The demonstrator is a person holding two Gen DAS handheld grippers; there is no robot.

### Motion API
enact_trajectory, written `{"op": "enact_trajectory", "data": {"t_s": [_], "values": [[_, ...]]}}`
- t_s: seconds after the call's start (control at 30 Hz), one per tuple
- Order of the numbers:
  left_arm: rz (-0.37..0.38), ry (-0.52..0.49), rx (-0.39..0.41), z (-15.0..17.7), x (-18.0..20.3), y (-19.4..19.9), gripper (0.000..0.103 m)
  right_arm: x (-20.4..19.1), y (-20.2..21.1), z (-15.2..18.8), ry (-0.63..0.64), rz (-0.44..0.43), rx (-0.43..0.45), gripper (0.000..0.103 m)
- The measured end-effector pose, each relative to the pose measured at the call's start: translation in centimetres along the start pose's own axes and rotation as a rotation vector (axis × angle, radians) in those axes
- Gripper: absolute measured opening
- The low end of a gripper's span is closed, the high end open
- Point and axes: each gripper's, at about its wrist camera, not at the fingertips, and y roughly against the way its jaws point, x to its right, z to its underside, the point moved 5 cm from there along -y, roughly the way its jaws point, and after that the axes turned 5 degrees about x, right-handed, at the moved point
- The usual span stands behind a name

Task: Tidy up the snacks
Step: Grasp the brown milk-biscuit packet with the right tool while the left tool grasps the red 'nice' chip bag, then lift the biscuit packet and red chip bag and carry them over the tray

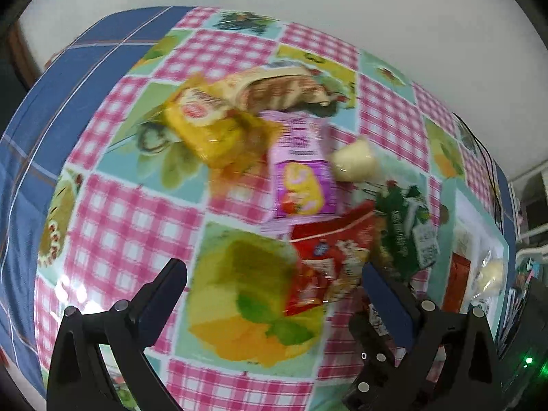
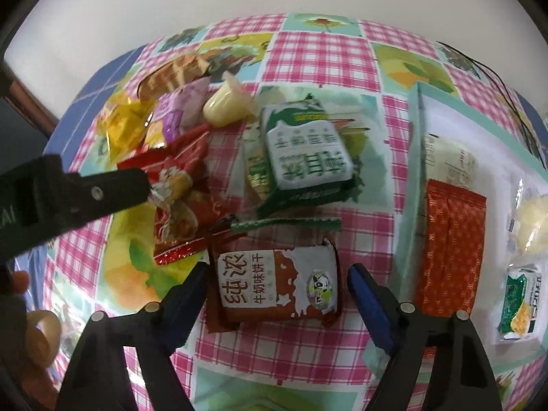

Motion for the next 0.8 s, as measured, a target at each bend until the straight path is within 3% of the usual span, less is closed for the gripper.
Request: {"op": "enact_trajectory", "data": {"t_s": [0.23, 0.4, 0.53, 0.57, 0.8], "values": [[0.03, -0.013, -0.013, 0.2, 1.9, -1.6, 0.098, 0.9, 0.2, 0.1, -0.026, -0.027, 0.001, 0.074], [0.065, -0.01, -0.034, 0.4, 2.7, -2.6, 0.073, 1.2, 0.4, 0.0, -0.042, -0.038, 0.002, 0.072], [0.087, -0.01, -0.046, 1.1, 2.2, -2.4, 0.044, 1.4, 0.4, 0.0, -0.052, -0.037, 0.002, 0.069], [0.096, -0.004, -0.049, 1.2, 2.2, -2.4, 0.041, 1.6, 0.6, 0.0, -0.054, -0.039, 0.002, 0.068], [0.094, 0.036, -0.081, 1.9, 1.2, -1.8, 0.039, 1.7, 0.8, 0.1, -0.077, -0.037, -0.007, 0.066]]}}
